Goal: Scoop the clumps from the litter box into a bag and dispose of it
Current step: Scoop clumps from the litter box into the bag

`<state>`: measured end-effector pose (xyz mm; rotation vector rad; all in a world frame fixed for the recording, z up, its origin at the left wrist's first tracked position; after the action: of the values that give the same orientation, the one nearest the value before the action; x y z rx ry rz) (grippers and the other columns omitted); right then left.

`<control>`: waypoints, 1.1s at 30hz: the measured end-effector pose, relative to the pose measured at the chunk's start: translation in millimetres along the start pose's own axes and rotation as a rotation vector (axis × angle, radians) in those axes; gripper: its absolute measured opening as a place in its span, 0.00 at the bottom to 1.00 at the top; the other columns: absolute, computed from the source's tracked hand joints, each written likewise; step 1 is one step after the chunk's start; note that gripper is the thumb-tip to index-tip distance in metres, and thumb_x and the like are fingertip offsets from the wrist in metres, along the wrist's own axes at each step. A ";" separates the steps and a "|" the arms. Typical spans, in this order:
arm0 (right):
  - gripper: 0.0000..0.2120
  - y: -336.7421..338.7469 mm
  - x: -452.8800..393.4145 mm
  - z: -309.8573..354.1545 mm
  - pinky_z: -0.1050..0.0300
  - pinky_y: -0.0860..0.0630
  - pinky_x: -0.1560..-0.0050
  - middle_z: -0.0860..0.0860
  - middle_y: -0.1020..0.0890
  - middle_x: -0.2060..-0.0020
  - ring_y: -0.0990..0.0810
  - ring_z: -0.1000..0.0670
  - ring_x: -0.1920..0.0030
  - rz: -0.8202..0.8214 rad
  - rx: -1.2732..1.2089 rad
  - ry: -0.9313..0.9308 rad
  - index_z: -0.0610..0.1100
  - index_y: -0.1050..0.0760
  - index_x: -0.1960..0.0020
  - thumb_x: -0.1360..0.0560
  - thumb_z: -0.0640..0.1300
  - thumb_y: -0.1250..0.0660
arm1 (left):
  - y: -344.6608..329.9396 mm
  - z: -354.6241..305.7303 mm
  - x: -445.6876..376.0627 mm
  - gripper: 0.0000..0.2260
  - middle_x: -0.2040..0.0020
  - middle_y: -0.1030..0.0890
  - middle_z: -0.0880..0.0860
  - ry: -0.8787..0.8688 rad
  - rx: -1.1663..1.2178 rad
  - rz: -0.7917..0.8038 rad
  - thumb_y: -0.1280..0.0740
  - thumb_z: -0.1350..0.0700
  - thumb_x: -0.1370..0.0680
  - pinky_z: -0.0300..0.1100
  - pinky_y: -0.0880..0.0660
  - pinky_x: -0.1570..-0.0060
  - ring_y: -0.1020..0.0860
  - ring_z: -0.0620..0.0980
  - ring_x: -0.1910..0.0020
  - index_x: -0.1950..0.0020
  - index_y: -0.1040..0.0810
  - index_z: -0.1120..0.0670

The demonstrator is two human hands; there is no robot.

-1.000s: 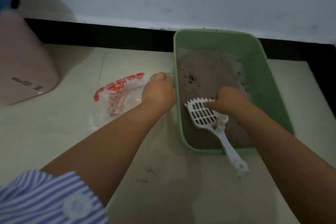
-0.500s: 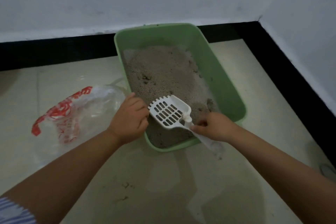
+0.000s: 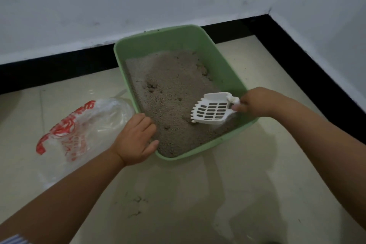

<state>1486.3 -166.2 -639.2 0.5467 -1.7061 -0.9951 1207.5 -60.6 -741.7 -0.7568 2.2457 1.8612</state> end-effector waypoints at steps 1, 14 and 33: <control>0.23 2.0 -0.7 -5.3 0.57 0.33 0.60 0.49 0.31 0.72 0.28 0.46 0.62 -0.015 0.011 -0.024 0.40 0.26 0.60 0.22 0.58 0.45 | 0.0 0.7 1.0 0.15 0.65 0.29 0.58 -0.004 -0.013 -0.001 0.52 0.46 0.20 0.48 0.35 0.48 0.36 0.54 0.61 0.59 0.37 0.56; 0.17 -21.8 -32.6 6.3 0.57 0.35 0.66 0.48 0.28 0.70 0.30 0.49 0.69 -0.011 0.030 0.150 0.44 0.28 0.64 0.24 0.56 0.38 | -7.5 -5.7 1.0 0.08 0.67 0.29 0.58 -0.022 -0.114 -0.039 0.43 0.52 0.29 0.46 0.38 0.58 0.38 0.54 0.63 0.62 0.39 0.55; 0.20 -69.0 -63.8 58.8 0.55 0.44 0.69 0.46 0.32 0.73 0.34 0.49 0.70 -0.123 -0.450 0.255 0.45 0.31 0.71 0.27 0.55 0.34 | -9.8 -5.2 1.8 0.16 0.66 0.29 0.59 -0.019 -0.034 -0.088 0.55 0.49 0.21 0.46 0.35 0.52 0.35 0.55 0.63 0.60 0.36 0.55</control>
<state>1447.1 -135.3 -738.1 0.4600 -1.1858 -1.2931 1211.5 -67.2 -749.8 -0.8260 2.1383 1.8631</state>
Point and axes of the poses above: each hand's wrist, its own x-axis away from the middle knuckle, its own y-axis out of the back of the hand, z = x × y, the point moved 2 cm from there along -x, towards the middle knuckle
